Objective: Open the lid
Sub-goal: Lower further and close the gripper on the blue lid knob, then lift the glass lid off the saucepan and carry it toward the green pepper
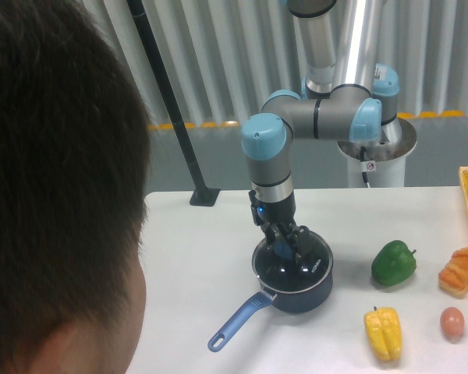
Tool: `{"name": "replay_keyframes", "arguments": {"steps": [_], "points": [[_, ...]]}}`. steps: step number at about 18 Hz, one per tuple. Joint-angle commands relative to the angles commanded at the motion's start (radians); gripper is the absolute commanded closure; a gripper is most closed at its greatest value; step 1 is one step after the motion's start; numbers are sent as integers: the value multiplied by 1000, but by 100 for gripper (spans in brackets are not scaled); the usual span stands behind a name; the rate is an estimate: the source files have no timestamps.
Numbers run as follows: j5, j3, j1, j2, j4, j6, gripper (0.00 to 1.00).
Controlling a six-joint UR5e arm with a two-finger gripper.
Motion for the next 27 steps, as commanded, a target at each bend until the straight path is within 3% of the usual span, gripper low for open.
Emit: {"name": "replay_keyframes", "arguments": {"steps": [3, 5, 13, 27], "points": [[-2, 0, 2, -2, 2, 2, 27], [-2, -2, 3, 0, 0, 9, 40], [-2, -2, 6, 5, 0, 20, 61], [0, 5, 21, 41, -6, 54, 63]]}}
